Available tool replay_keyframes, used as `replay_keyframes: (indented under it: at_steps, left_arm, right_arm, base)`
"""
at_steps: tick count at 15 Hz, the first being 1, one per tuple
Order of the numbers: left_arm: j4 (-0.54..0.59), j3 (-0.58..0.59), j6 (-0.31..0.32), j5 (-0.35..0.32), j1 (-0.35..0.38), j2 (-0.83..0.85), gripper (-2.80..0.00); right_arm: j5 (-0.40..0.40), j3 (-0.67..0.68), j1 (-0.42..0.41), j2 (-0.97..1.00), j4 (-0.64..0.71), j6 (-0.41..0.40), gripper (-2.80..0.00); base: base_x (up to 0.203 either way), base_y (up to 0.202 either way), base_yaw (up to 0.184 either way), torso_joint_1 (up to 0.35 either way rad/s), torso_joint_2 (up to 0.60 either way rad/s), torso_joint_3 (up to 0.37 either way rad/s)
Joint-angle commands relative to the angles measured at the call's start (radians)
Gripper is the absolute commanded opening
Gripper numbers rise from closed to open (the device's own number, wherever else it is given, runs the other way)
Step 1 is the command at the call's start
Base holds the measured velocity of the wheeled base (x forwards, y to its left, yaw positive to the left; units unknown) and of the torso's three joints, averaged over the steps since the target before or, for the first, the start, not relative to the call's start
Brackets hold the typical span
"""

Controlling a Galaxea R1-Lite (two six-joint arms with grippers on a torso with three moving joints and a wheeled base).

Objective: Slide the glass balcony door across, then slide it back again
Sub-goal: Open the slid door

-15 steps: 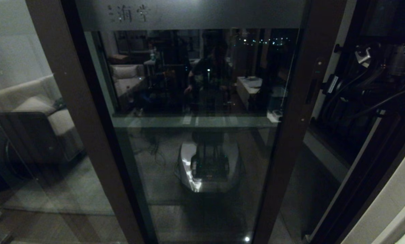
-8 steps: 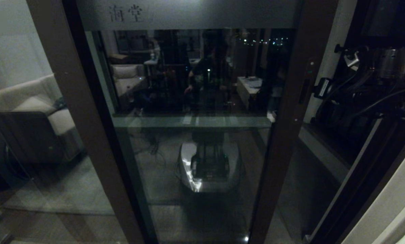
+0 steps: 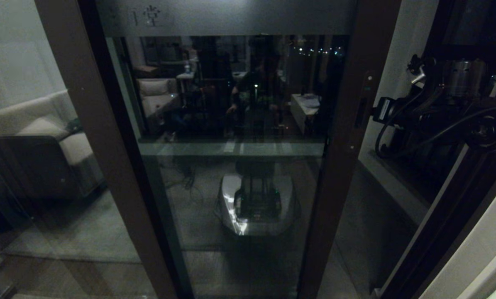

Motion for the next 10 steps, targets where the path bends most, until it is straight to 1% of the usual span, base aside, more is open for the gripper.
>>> replay_keyframes:
  at_steps: [1,3,5,10]
  left_arm:
    - [0.0,0.0,0.001,0.0,0.0,0.0,-2.8]
    - [0.0,0.0,0.001,0.0,0.0,0.0,-2.8]
    - [0.0,0.0,0.0,0.0,0.0,0.0,-2.8]
    - [0.0,0.0,0.001,0.0,0.0,0.0,-2.8]
  right_arm:
    - [-0.007,-0.008,0.01,0.011,-0.002,0.001,-2.8]
    - [-0.053,-0.024,0.031,0.021,0.001,0.001,-2.8]
    - [-0.075,-0.025,0.056,0.024,0.001,0.001,-2.8]
    - [-0.084,-0.025,0.062,0.024,0.003,0.001,-2.8]
  base:
    - [0.0,0.0,0.0,0.0,0.0,0.0]
    - [0.0,0.0,0.0,0.0,0.0,0.0]
    - [0.0,0.0,0.0,0.0,0.0,0.0]
    - [0.0,0.0,0.0,0.0,0.0,0.0]
